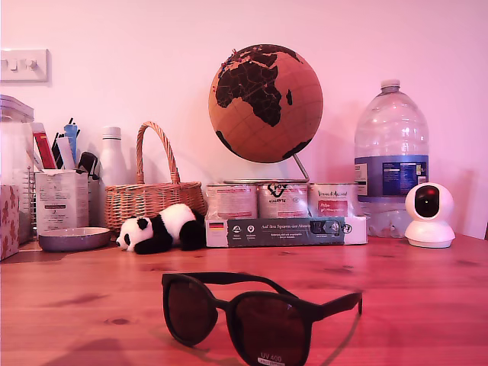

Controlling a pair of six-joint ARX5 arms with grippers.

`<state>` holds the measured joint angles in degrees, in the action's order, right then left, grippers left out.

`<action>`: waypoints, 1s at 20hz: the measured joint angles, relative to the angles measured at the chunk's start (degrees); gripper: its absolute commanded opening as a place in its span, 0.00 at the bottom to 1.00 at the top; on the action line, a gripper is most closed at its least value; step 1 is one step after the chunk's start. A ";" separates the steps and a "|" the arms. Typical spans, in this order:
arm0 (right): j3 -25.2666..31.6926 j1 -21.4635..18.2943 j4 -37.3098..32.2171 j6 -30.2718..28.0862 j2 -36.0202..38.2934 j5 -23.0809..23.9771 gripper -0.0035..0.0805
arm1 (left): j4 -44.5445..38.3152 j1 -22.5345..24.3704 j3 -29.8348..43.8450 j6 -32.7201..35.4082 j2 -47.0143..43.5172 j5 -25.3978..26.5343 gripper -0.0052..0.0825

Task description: Pick up the sunglasses and close them, then place them back on the table

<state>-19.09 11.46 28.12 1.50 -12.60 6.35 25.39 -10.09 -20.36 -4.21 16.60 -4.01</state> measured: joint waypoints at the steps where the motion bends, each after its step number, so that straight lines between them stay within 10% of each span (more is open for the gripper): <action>1: 0.02 0.00 -0.63 -0.61 0.00 -0.07 0.03 | -0.66 0.02 0.02 -0.04 0.00 -1.68 0.04; 9: 0.04 0.00 -2.75 -1.25 0.00 -1.36 0.03 | -5.55 -0.02 0.02 -0.15 -0.07 -4.83 0.04; 20: 0.04 2.84 -5.57 1.64 -5.90 -23.28 0.03 | -9.09 -8.20 -1.05 25.42 8.85 -26.38 0.06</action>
<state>-19.05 14.31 22.55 3.14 -18.50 -16.93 16.29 -18.28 -21.41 21.21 25.45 -30.39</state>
